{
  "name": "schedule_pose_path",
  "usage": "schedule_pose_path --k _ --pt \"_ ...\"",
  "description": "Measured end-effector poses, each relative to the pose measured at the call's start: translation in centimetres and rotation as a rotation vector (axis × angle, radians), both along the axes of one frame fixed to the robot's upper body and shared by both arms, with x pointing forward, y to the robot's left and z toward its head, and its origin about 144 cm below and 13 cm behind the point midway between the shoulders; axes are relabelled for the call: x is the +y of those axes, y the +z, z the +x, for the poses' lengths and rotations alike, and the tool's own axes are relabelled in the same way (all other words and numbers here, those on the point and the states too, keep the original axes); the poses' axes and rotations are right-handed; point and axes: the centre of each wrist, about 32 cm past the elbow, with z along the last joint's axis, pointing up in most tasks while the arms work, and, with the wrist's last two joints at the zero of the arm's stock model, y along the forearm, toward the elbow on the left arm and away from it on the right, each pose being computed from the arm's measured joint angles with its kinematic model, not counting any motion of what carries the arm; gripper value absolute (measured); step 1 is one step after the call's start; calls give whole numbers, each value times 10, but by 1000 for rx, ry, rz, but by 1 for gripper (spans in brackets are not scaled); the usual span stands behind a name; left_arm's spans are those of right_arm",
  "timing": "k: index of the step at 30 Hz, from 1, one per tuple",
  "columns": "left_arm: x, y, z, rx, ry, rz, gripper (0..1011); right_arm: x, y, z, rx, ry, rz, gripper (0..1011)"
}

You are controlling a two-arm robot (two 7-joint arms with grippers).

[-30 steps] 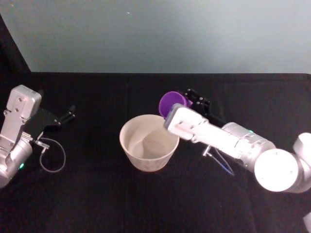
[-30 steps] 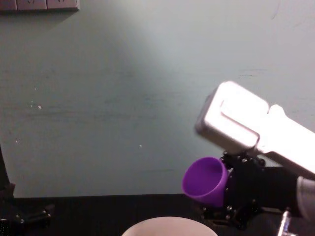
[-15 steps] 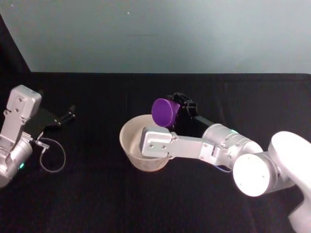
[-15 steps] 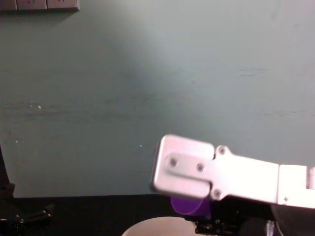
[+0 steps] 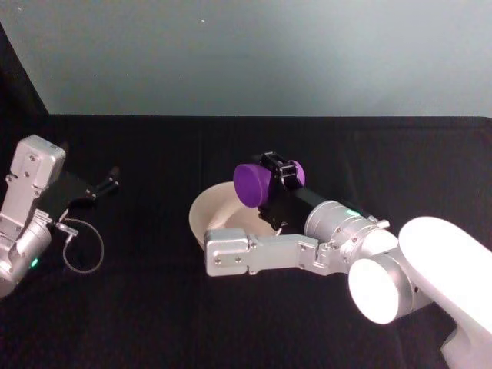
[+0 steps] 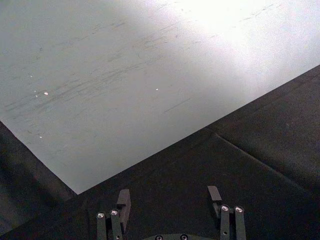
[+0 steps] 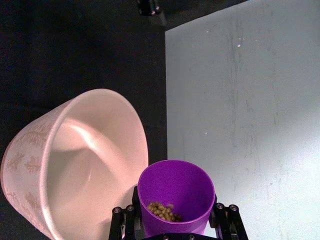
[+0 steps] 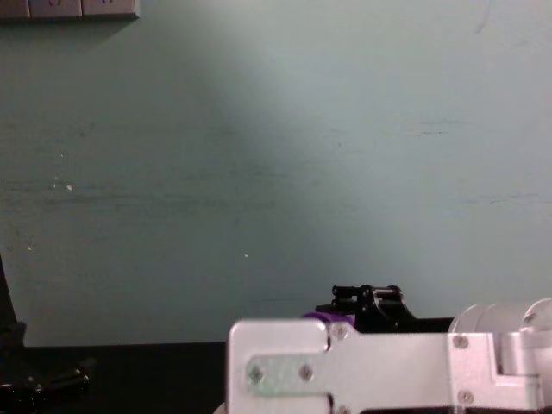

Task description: Pick up the cup and pour the mung beans from the cup into the bowl.

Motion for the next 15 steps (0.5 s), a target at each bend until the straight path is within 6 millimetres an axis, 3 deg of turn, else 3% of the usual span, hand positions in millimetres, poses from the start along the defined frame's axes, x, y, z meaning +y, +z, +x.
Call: schedule_pose_path --k 15 --pt "0 0 0 0 0 0 1000 10 -2 -4 -63 5 -124 731"
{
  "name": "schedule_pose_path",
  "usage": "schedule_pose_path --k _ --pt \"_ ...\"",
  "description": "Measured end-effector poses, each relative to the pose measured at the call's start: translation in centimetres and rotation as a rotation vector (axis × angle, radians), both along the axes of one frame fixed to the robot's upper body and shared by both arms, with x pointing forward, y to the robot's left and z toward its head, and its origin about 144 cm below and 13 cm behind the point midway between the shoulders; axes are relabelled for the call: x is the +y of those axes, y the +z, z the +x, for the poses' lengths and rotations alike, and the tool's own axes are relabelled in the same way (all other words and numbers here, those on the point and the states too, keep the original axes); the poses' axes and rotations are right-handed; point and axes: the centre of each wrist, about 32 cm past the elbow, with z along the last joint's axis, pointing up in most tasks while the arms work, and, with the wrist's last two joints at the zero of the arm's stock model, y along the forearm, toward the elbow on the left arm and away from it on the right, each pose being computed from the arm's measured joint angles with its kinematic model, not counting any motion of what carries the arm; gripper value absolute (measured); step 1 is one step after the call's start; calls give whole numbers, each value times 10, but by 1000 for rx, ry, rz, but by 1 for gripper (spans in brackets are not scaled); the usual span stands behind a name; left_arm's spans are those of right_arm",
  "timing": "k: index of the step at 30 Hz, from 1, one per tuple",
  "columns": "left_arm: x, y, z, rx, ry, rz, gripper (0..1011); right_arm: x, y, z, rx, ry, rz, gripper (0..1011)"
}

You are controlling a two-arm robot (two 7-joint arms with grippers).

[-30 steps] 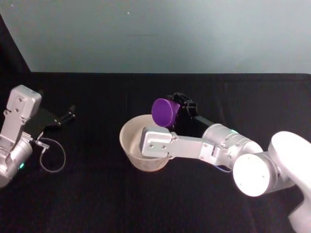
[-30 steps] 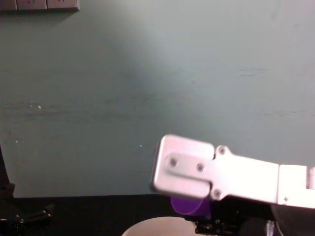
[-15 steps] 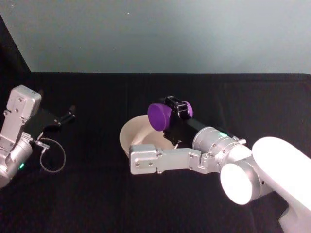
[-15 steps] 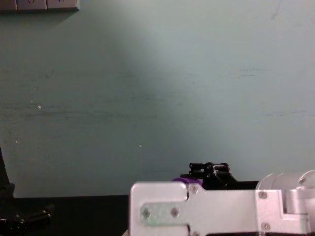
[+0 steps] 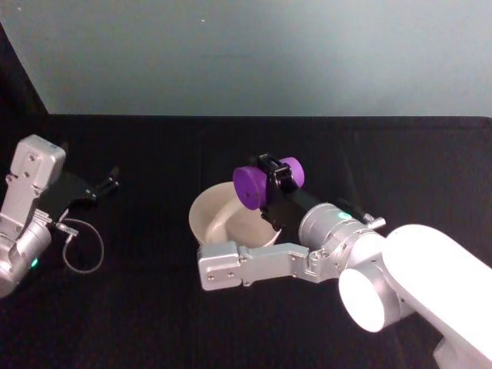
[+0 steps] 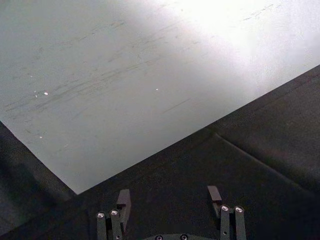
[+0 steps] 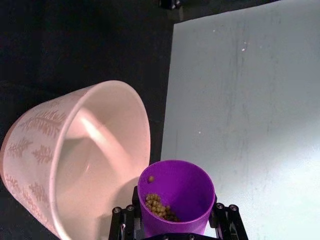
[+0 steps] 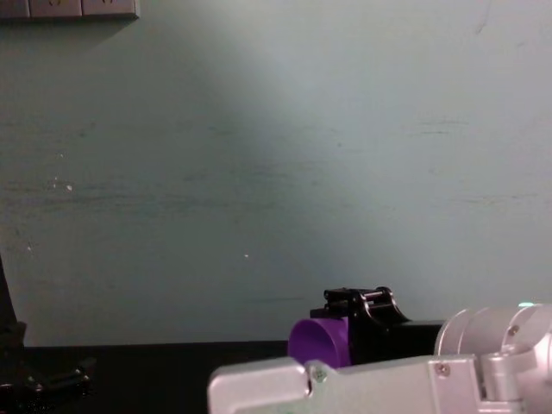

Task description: Pick up the cup and pour the mung beans from the cup into the bowl.

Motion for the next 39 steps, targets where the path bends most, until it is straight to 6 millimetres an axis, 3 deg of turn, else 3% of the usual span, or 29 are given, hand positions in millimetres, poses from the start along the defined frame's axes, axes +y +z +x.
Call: schedule_pose_path --k 39 --pt "0 0 0 0 0 0 1000 15 -2 -7 -80 28 -164 731"
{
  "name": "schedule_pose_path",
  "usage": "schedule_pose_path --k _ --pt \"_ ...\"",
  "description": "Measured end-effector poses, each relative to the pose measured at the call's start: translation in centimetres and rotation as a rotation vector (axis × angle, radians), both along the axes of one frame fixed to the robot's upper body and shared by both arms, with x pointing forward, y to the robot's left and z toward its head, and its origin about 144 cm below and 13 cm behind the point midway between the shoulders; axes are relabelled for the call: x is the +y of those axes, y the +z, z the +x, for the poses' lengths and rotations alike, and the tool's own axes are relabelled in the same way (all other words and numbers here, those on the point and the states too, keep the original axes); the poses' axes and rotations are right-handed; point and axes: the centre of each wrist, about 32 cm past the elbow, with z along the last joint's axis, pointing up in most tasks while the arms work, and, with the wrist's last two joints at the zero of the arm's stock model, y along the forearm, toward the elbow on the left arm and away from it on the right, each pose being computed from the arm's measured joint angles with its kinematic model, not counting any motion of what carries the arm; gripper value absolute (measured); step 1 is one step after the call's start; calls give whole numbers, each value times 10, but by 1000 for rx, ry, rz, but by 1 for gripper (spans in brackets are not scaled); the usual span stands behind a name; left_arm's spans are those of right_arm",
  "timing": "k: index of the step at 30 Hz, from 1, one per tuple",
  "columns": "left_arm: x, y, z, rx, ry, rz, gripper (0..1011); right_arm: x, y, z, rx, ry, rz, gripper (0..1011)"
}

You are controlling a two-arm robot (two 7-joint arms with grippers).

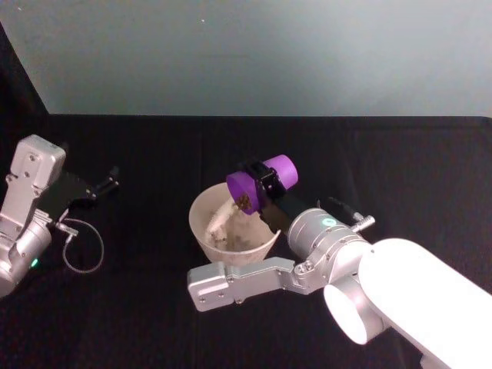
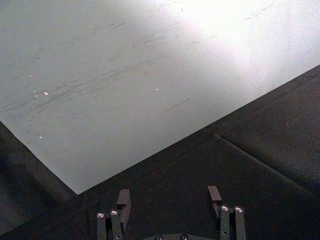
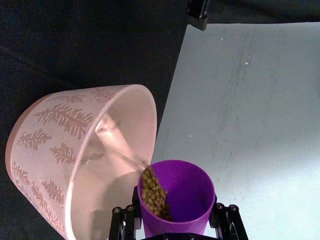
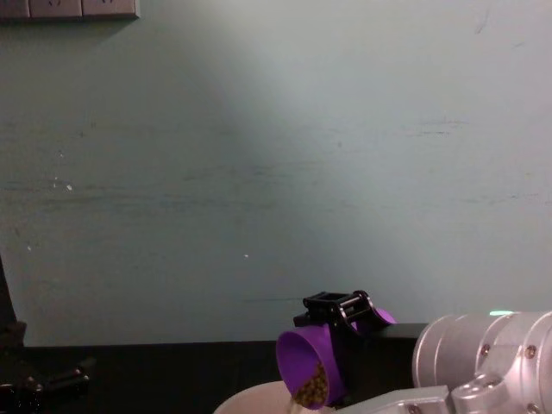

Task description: Pick up the cup and pour the mung beans from the cup into the bowl.

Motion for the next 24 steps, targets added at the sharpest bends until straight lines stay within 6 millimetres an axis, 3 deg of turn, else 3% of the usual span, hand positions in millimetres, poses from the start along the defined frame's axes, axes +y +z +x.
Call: schedule_pose_path --k 24 --pt "0 0 0 0 0 0 1000 1 0 -1 -10 6 -26 731"
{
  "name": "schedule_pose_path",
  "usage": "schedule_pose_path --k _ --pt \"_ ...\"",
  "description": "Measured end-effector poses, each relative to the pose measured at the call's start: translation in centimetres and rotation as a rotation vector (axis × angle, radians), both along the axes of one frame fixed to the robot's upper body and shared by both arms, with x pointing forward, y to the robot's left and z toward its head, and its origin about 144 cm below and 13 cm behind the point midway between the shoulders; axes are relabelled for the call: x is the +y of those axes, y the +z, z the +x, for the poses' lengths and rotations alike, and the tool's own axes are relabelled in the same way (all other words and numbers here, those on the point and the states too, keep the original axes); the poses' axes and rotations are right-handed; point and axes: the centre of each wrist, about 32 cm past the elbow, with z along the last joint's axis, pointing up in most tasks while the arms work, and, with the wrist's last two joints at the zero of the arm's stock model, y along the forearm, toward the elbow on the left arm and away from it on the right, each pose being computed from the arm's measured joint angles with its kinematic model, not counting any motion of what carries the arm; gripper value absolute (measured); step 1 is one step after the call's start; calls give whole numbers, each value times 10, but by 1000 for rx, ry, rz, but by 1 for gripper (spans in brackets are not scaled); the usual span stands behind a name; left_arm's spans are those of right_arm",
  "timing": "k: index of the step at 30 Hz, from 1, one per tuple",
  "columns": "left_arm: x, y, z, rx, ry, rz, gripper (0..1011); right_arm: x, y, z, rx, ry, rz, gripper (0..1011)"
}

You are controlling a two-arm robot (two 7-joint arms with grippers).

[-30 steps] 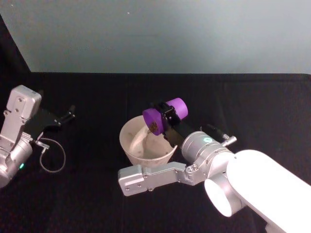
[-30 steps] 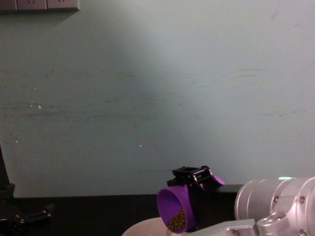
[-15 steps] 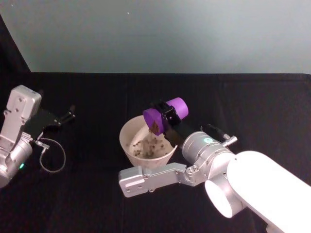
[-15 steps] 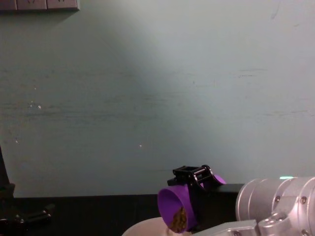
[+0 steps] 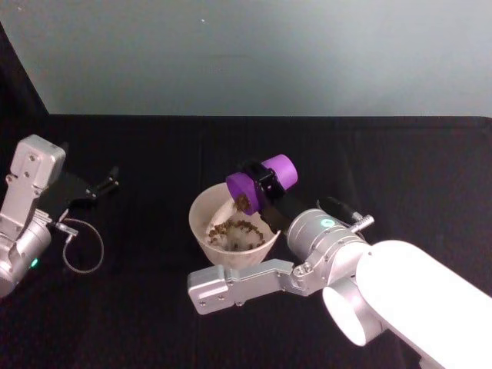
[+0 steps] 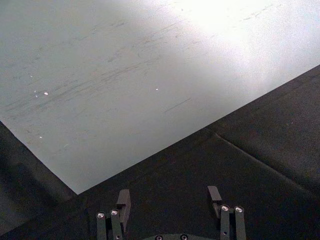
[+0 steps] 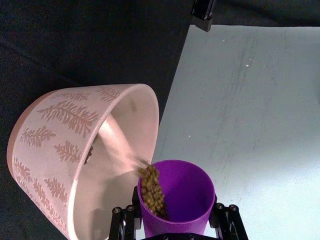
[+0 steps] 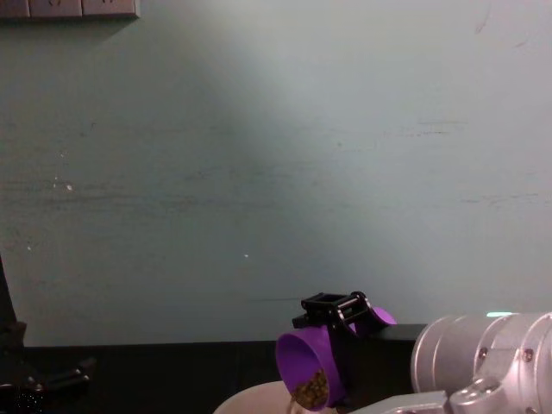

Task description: Pick up the cup and pour the mung beans from the cup into the bowl.

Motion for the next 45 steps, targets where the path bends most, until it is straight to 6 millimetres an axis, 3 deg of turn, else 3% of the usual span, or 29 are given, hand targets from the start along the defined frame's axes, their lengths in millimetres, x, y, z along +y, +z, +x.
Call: schedule_pose_path --k 45 --pt "0 0 0 0 0 0 1000 2 2 -1 -18 11 -42 731"
